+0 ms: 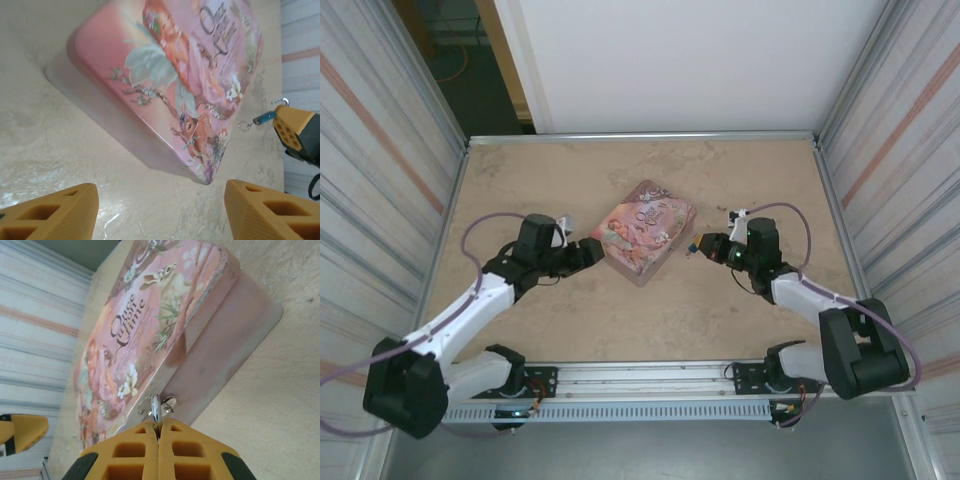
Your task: Unlock the padlock with the key
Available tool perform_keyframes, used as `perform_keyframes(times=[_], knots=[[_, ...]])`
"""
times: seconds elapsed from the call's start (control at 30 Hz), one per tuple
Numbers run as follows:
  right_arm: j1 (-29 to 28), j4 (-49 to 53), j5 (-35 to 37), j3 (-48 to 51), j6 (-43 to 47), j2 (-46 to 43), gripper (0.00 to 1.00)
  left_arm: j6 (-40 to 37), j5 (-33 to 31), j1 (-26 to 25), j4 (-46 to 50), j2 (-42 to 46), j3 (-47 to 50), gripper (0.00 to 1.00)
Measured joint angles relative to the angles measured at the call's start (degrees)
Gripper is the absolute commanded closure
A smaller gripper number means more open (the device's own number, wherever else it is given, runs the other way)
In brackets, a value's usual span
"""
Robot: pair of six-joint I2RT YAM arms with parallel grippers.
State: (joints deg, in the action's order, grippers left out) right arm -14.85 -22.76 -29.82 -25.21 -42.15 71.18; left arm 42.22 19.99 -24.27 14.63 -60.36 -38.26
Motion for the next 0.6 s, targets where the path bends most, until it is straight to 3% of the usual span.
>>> perform_keyframes(times=[0.33,0.6], knots=[[0.0,11.8,0.0,0.1,4.5,-12.0,1.0,-4.1,-12.4,1.1,6.3,15.6,3.9,0.22],[0.0,23.5,-0.2,0.0,7.3,-21.4,1.0,-7.0,-18.4,3.7,9.9,23.8,5.7,0.13]])
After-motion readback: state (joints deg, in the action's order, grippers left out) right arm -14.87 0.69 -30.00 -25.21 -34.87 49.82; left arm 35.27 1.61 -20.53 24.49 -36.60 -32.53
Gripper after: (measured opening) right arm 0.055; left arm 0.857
